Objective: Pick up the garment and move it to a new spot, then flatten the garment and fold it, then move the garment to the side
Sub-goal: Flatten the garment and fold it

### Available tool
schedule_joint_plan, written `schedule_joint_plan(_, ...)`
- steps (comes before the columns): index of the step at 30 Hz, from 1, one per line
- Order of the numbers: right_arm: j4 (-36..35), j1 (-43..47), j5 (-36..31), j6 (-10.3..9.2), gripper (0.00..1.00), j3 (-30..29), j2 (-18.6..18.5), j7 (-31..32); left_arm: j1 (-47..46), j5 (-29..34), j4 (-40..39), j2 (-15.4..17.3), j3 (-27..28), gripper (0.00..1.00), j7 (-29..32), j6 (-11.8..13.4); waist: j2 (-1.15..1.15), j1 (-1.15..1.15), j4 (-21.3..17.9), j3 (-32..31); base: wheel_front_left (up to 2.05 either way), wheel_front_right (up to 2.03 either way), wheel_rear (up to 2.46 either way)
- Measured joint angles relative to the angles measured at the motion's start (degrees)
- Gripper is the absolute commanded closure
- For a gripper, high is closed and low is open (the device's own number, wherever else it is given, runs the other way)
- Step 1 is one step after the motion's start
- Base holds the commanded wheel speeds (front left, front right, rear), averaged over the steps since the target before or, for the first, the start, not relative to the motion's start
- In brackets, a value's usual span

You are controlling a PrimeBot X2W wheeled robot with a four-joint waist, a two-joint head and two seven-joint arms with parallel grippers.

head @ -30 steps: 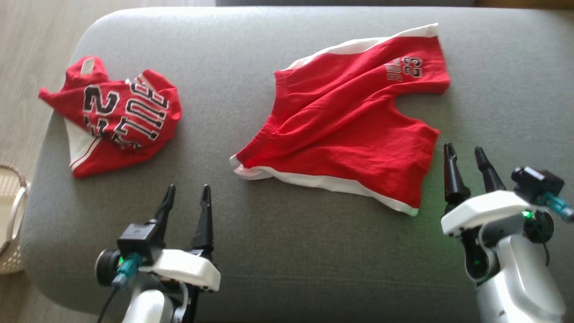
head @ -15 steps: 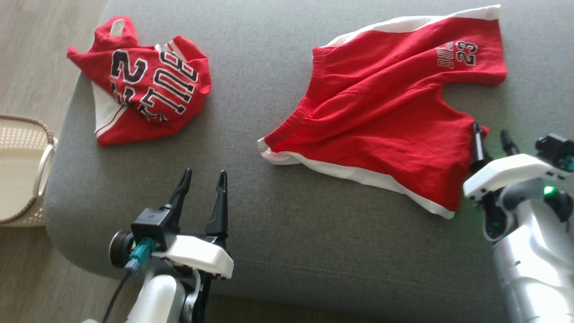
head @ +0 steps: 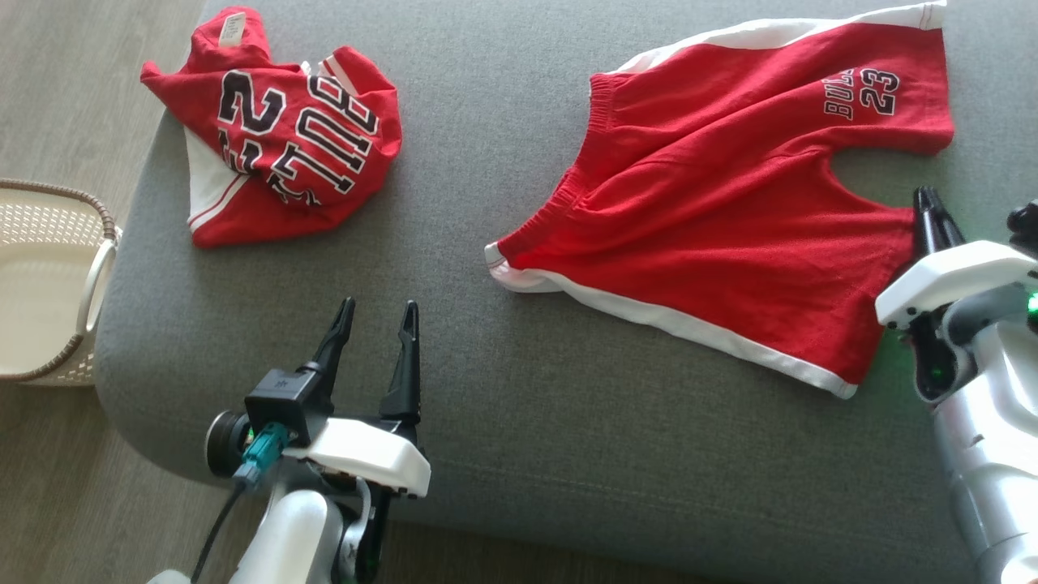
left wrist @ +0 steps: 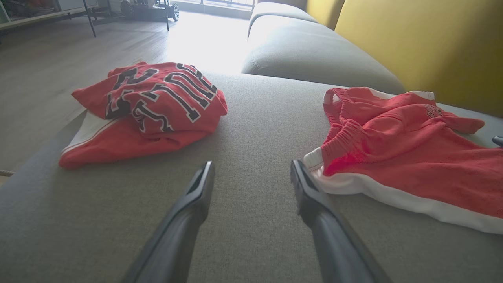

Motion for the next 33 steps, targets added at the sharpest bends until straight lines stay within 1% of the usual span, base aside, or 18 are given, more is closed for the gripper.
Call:
schedule_joint_plan(7, 0.1, -2.3, 0.9, 0.00, 1.00, 2.7, -1.8, -1.0, 0.0, -0.3, 0.0, 0.0, -0.1, 0.00, 0.0, 0.1, 0.00, 0.00, -0.2, -0.2, 0.00, 0.00, 0.00)
schedule_joint_plan(10, 0.7, -3.5, 0.1, 0.00, 1.00, 3.9, -4.0, -1.0, -0.1, -0.5, 0.0, 0.0, -0.6, 0.00, 0.0, 0.1, 0.00, 0.00, -0.1, 0.0, 0.00, 0.00, 0.00)
schedule_joint_plan(15, 4.8, -7.7, -3.1, 0.00, 1.00, 4.4, -7.6, -1.4, -0.7, -0.5, 0.0, 0.0, -1.4, 0.00, 0.0, 0.1, 0.00, 0.00, 0.2, 0.4, 0.00, 0.00, 0.00)
schedule_joint_plan(18, 8.2, -10.4, -5.3, 0.00, 1.00, 4.1, -8.8, -1.4, -1.0, -0.5, 0.0, 0.0, -1.4, 0.00, 0.0, 0.0, 0.00, 0.00, 0.5, 0.4, 0.00, 0.00, 0.00)
schedule_joint_plan(19, 9.0, -10.9, -6.0, 0.00, 0.51, 4.1, -8.9, -1.4, -1.0, -0.5, 0.0, 0.0, -1.4, 0.00, 0.0, 0.0, 0.00, 0.00, 0.6, 0.3, 0.00, 0.00, 0.00)
schedule_joint_plan(20, 9.7, -11.3, -6.3, 0.00, 0.00, 4.0, -8.8, -1.4, -1.0, -0.5, 0.0, 0.0, -1.4, 0.00, 0.0, 0.1, 0.00, 0.00, 0.6, 0.1, 0.00, 0.00, 0.00)
schedule_joint_plan(24, 11.6, -11.6, -7.0, 0.00, 0.00, 4.1, -7.7, -1.5, -0.9, -0.5, 0.2, 0.0, -1.4, 0.00, 0.0, 0.1, 0.00, 0.00, 0.1, -0.8, 0.00, 0.00, 0.00)
schedule_joint_plan(28, 10.6, -11.2, -7.5, 0.00, 0.00, 5.4, -5.5, -1.9, -0.8, -0.5, 0.2, 0.0, -1.2, 0.00, 0.0, 0.1, 0.00, 0.00, -1.6, -2.1, 0.00, 0.00, 0.00)
schedule_joint_plan(29, 10.6, -11.2, -7.5, 0.00, 0.00, 5.4, -5.5, -1.9, -0.8, -0.5, 0.2, 0.0, -1.2, 0.00, 0.0, 0.1, 0.00, 0.00, -1.6, -2.1, 0.00, 0.00, 0.00)
schedule_joint_plan(31, 8.7, -10.4, -7.4, 0.00, 0.00, 6.3, -4.4, -2.0, -0.7, -0.3, 0.2, 0.0, -1.0, 0.00, 0.0, 0.0, 0.00, 0.00, -2.8, -2.8, 0.00, 0.00, 0.00)
schedule_joint_plan(33, 5.3, -8.5, -6.7, 0.00, 0.00, 6.3, -3.3, -2.0, -0.6, -0.3, 0.1, 0.0, -0.7, 0.00, 0.0, 0.0, 0.00, 0.00, -4.1, -3.6, 0.00, 0.00, 0.00)
